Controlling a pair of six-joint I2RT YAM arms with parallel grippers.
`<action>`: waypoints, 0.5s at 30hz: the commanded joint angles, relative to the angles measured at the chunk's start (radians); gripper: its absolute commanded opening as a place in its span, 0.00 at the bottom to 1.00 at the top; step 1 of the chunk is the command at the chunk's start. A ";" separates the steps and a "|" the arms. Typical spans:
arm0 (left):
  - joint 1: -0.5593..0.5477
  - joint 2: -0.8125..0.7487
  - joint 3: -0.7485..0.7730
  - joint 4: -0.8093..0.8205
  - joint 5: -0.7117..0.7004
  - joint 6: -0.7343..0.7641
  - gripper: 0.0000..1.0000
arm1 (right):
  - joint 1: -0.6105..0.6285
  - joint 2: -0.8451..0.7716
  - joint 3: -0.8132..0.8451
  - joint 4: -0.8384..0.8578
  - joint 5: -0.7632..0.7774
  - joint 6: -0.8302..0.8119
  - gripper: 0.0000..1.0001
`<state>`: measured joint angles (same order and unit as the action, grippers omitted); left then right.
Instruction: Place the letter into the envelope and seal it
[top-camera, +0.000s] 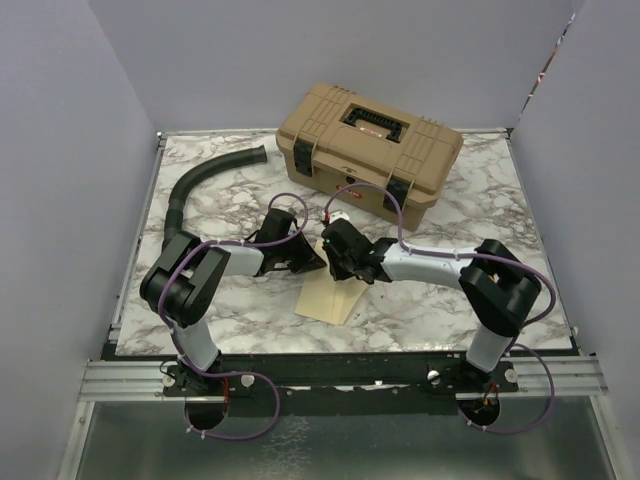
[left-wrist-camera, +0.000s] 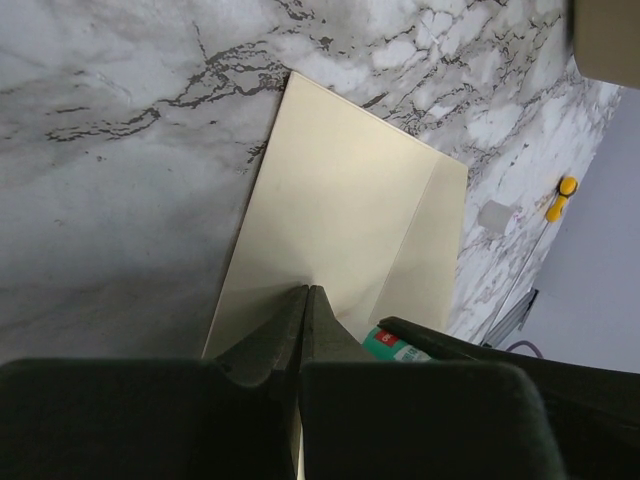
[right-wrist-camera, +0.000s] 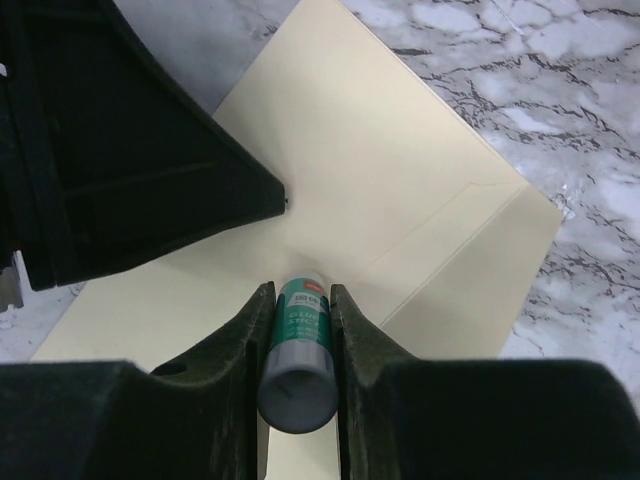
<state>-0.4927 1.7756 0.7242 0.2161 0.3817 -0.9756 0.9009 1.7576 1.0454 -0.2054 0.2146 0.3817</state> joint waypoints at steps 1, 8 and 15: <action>0.001 0.096 -0.085 -0.282 -0.208 0.110 0.00 | -0.006 -0.105 -0.018 -0.005 -0.017 0.001 0.00; 0.000 0.017 -0.051 -0.278 -0.178 0.135 0.00 | -0.008 -0.312 -0.051 0.030 -0.100 0.034 0.00; 0.002 -0.130 0.054 -0.272 -0.042 0.149 0.12 | -0.063 -0.442 -0.088 -0.069 -0.060 0.136 0.00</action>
<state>-0.4953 1.6928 0.7441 0.1062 0.3397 -0.8948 0.8764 1.3766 1.0077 -0.2005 0.1444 0.4416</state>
